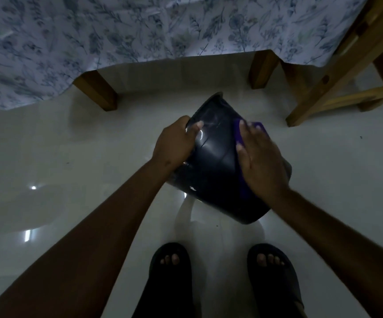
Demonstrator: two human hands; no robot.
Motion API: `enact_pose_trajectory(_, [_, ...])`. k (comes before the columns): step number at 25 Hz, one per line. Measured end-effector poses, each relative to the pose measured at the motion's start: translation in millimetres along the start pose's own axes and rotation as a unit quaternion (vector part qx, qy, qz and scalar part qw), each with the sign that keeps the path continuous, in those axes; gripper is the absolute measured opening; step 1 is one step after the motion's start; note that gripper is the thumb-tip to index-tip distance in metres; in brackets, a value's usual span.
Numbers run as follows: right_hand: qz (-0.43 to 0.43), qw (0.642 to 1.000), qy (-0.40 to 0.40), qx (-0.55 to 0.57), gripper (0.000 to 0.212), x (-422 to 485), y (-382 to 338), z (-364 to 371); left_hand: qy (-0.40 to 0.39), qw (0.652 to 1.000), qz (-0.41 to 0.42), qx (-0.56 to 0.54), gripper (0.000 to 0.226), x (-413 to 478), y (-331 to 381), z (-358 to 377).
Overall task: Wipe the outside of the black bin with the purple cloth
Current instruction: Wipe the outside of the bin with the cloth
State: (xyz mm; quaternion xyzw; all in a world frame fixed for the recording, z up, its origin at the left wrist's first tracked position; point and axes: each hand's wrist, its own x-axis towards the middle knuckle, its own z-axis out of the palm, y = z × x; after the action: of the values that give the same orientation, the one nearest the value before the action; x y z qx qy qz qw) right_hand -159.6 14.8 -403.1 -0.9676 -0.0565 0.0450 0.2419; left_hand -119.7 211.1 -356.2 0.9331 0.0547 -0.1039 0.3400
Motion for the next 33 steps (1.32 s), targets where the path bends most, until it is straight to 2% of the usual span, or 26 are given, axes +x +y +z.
enact_pose_trajectory(2, [-0.043,0.996,0.008,-0.078,0.057,-35.5,-14.6,6.3,-0.002,1.0,0.016,0.006,0.031,11.9,2.6,3.3])
enact_pose_trajectory(5, [-0.07,0.995,0.015,-0.07,0.055,-9.9,-11.3,5.6,-0.002,1.0,0.021,-0.006,0.033,14.0,3.7,6.0])
enact_pose_trajectory(7, [0.006,0.999,-0.004,0.04,0.052,34.4,4.1,-3.7,0.007,1.0,0.02,-0.003,0.033,16.5,6.4,6.4])
enact_pose_trajectory(9, [0.078,0.986,-0.031,0.142,0.052,54.3,21.9,-8.6,0.012,1.0,0.008,0.01,0.035,17.9,9.6,6.4])
enact_pose_trajectory(11, [0.069,0.995,-0.017,0.076,0.054,32.1,15.0,-5.8,0.009,1.0,-0.014,0.017,0.036,20.0,13.0,7.9])
enact_pose_trajectory(13, [-0.005,0.998,0.017,-0.052,0.057,-8.7,-7.5,6.2,0.002,1.0,-0.024,0.019,0.035,23.8,14.2,9.2])
enact_pose_trajectory(14, [-0.03,0.997,0.021,-0.073,0.059,-25.8,-16.3,11.7,-0.001,1.0,-0.019,0.017,0.035,24.7,14.4,9.8])
enact_pose_trajectory(17, [-0.05,0.996,0.037,-0.064,0.055,-8.4,-17.3,10.3,0.0,1.0,-0.005,0.0,0.036,22.7,13.9,10.5])
enact_pose_trajectory(20, [0.042,0.998,0.026,0.029,0.051,49.4,-2.2,-3.5,0.006,1.0,-0.011,-0.004,0.039,22.0,13.7,10.5])
enact_pose_trajectory(22, [0.082,0.994,0.019,0.074,0.05,57.4,4.0,-6.4,0.005,1.0,-0.021,0.004,0.039,22.7,15.0,10.3])
enact_pose_trajectory(25, [0.033,0.998,0.027,-0.04,0.054,5.5,-9.8,6.6,-0.005,0.999,-0.037,0.028,0.039,27.8,15.4,10.5])
enact_pose_trajectory(27, [-0.006,0.997,0.024,-0.078,0.058,-36.0,-21.8,16.1,-0.01,0.999,-0.034,0.019,0.037,31.3,21.0,10.9])
enact_pose_trajectory(31, [-0.024,0.999,0.024,-0.01,0.052,-3.1,-13.0,4.2,-0.017,0.999,-0.041,0.016,0.034,25.4,22.1,9.2])
enact_pose_trajectory(33, [0.022,0.994,-0.013,0.106,0.05,35.1,-0.6,0.5,-0.037,0.998,-0.035,0.048,0.035,21.1,19.2,7.9])
